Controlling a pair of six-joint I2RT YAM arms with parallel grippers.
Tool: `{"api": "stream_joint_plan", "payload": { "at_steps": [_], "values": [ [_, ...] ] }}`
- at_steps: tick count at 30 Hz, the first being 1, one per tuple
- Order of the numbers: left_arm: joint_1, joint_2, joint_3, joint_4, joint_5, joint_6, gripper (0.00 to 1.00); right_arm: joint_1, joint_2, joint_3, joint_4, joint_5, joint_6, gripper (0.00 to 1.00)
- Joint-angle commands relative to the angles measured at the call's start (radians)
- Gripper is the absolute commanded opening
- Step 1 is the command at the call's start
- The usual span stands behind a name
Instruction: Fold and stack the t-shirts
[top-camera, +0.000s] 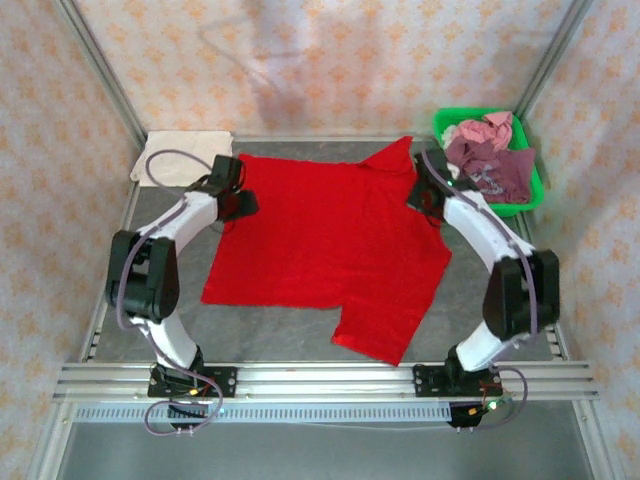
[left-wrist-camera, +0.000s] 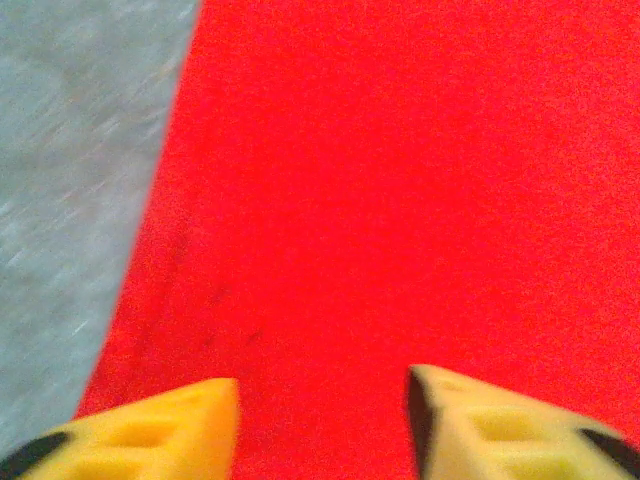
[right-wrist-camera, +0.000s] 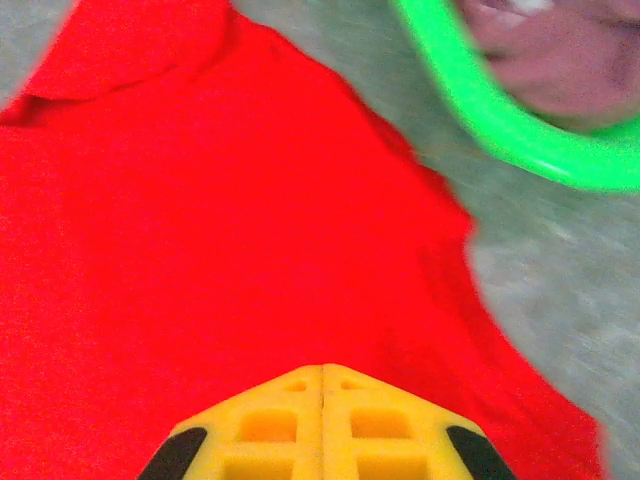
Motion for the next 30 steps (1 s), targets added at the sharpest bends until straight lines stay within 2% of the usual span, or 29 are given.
{"api": "stream_joint_plan", "payload": {
  "at_steps": [1, 4, 8, 13, 16, 22, 27, 30],
  "values": [
    [-0.007, 0.125, 0.145, -0.049, 0.023, 0.033, 0.39, -0.002, 0.189, 0.113, -0.058, 0.043, 0.000, 0.00],
    [-0.007, 0.228, 0.257, -0.084, 0.017, 0.032, 0.42, -0.004, 0.324, 0.229, -0.069, 0.045, 0.021, 0.00],
    [-0.002, 0.248, 0.299, -0.094, 0.004, 0.010, 0.42, -0.006, 0.481, 0.390, -0.118, 0.022, 0.040, 0.00],
    [0.032, 0.059, 0.113, 0.052, 0.002, -0.112, 0.45, -0.009, 0.612, 0.499, -0.122, -0.003, 0.064, 0.00],
    [0.055, -0.064, -0.007, 0.103, 0.012, -0.166, 0.53, -0.010, 0.687, 0.562, -0.123, -0.037, 0.072, 0.00],
    [0.083, -0.241, -0.155, 0.013, 0.045, -0.168, 0.59, -0.004, 0.879, 0.807, -0.189, -0.134, 0.070, 0.00],
    [0.096, -0.338, -0.251, -0.156, 0.046, -0.137, 0.60, -0.003, 1.007, 1.055, -0.247, -0.135, 0.088, 0.00],
    [0.098, -0.376, -0.346, -0.182, 0.058, -0.146, 0.60, -0.001, 1.033, 1.188, -0.326, -0.150, 0.098, 0.00]
  ]
}}
